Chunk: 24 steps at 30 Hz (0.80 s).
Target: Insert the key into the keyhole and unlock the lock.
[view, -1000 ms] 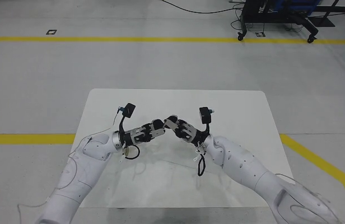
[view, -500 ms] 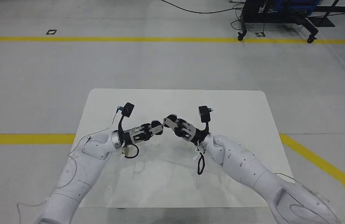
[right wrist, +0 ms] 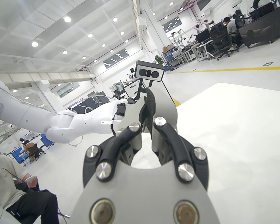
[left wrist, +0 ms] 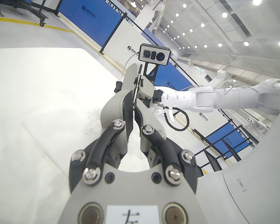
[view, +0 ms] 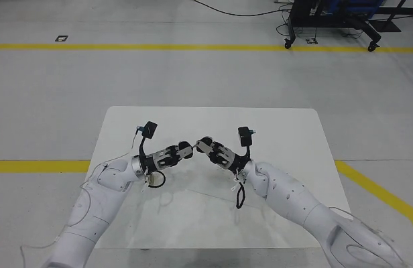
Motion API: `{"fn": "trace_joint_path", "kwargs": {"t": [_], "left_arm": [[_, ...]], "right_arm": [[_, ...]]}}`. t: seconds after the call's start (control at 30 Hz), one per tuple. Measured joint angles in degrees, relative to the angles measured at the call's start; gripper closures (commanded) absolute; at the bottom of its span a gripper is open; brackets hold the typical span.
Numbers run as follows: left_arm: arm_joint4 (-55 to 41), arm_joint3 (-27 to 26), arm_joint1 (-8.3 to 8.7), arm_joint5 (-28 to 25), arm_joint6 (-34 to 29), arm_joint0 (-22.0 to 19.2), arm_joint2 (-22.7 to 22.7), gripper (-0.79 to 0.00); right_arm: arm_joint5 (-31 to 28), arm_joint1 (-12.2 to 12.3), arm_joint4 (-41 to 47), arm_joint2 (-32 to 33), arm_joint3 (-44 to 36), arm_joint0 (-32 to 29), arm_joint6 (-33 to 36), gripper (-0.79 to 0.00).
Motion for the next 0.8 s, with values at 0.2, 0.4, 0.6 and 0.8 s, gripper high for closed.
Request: {"fn": "trace_joint_path", "kwargs": {"t": [0.2,0.4,0.6,0.8], "left_arm": [[-0.5,-0.2,-0.14,0.0,-0.5,0.2,-0.2,-0.73],[-0.9,-0.8,-0.24,0.0,-1.4,0.4,-0.5,-0.659],[-1.4,-1.0,-0.35,0.0,-2.3,0.6,-0.9,-0.351],[-1.4,-1.0,-0.47,0.0,-2.5,0.7,-1.0,-0.182]], "right_arm": [[0.0,0.0,-0.2,0.0,-0.1,-0.1,-0.2,0.0],[0.0,0.0,-0.4,-0.1,-0.2,-0.2,-0.3,0.0],[0.0,0.0,-0.4,-0.3,-0.4,-0.3,-0.5,0.0],[0.0,-0.2,-0.4,-0.6,-0.4,-0.1,-0.4,0.0]]}}
